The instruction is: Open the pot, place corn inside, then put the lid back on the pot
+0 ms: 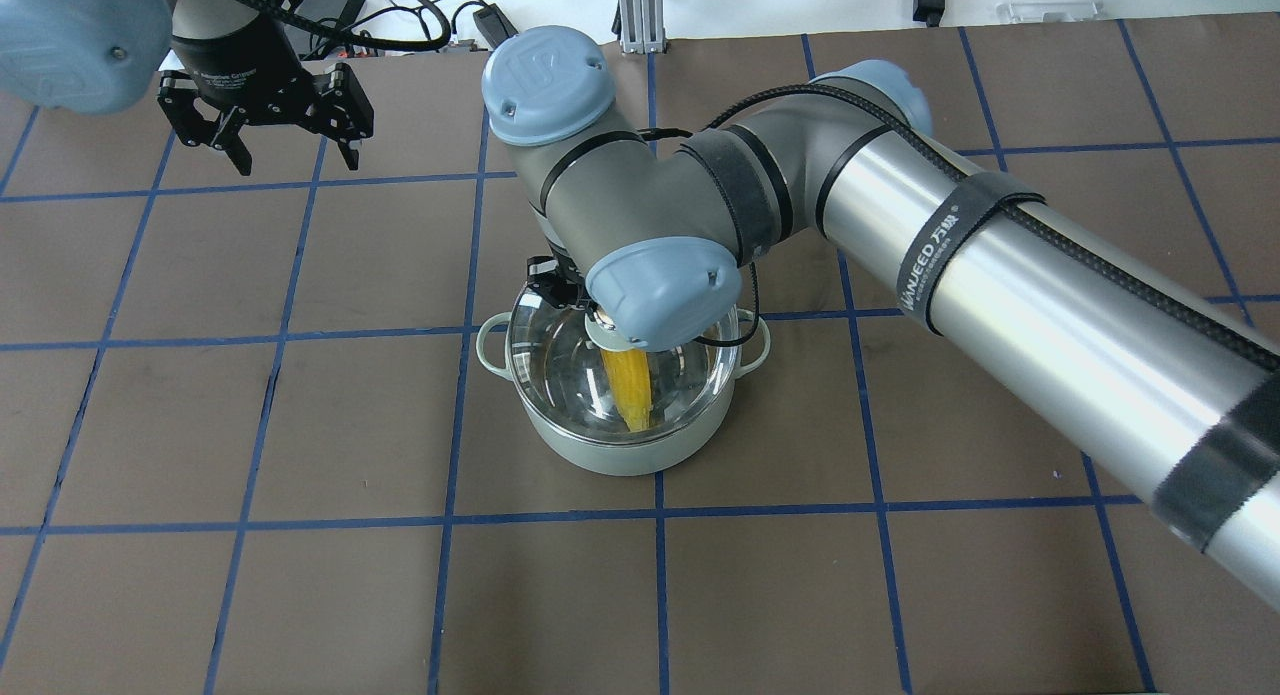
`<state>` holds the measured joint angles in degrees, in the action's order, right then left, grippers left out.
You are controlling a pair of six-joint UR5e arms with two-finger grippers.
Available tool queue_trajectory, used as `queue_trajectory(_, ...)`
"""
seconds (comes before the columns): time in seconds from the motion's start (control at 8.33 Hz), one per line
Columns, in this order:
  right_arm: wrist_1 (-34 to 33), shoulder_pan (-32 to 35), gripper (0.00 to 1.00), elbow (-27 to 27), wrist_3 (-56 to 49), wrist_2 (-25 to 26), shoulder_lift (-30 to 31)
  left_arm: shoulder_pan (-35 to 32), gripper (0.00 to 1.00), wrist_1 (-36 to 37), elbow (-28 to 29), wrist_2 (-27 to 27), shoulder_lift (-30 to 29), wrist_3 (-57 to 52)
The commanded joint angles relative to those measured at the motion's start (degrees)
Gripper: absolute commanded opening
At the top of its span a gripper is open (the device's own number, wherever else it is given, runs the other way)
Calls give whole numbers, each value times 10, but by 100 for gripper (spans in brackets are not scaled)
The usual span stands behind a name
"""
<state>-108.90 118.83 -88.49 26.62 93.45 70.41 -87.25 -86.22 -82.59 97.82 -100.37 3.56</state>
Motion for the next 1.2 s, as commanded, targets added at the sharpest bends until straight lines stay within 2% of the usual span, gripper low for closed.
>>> queue_trajectory(0.0, 1, 0, 11, 0, -2, -1, -1, 0, 100, 0, 0, 0, 0, 0)
queue_trajectory(0.36, 1, 0, 16, 0, -3, 0, -1, -2, 100, 0, 0, 0, 0, 0)
queue_trajectory(0.48, 1, 0, 28, 0, -3, 1, -1, -2, 100, 0, 0, 0, 0, 0)
queue_trajectory(0.6, 0, 0, 66, 0, -3, 1, -1, -2, 100, 0, 0, 0, 0, 0)
queue_trajectory(0.72, 1, 0, 96, -1, -3, 1, -1, -2, 100, 0, -1, -1, 0, 0)
queue_trajectory(0.84, 1, 0, 100, -1, -3, 1, -1, -2, 100, 0, -1, -1, 0, 0)
queue_trajectory(1.08, 1, 0, 100, -1, -3, 1, -1, -2, 100, 0, 0, -1, 0, -1)
